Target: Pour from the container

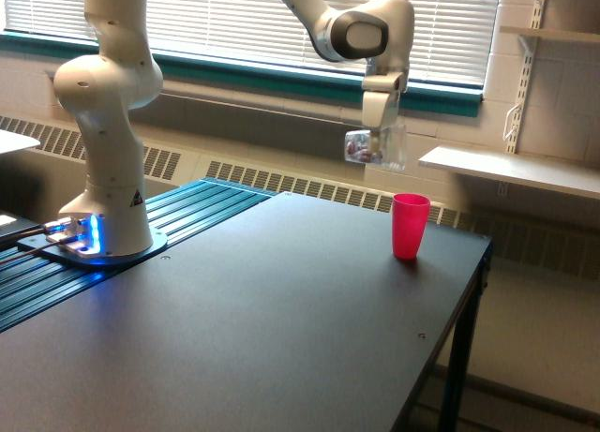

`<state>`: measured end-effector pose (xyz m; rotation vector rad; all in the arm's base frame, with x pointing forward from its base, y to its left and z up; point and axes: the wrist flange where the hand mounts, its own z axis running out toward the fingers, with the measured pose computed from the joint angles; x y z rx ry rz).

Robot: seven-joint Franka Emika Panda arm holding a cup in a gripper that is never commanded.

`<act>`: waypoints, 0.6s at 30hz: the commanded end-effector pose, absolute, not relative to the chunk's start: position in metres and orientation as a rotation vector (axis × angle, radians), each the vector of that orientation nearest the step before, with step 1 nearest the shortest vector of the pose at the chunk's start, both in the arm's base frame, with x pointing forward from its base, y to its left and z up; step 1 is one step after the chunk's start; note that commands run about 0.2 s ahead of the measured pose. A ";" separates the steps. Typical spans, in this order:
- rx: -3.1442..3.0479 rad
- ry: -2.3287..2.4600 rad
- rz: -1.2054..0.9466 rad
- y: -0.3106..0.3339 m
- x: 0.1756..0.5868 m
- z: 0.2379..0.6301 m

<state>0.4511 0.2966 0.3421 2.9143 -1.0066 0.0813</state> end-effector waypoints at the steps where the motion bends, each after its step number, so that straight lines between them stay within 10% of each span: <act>1: 2.835 -1.171 0.054 0.292 0.453 0.334; 18: 2.806 -1.175 -0.027 0.301 0.453 0.313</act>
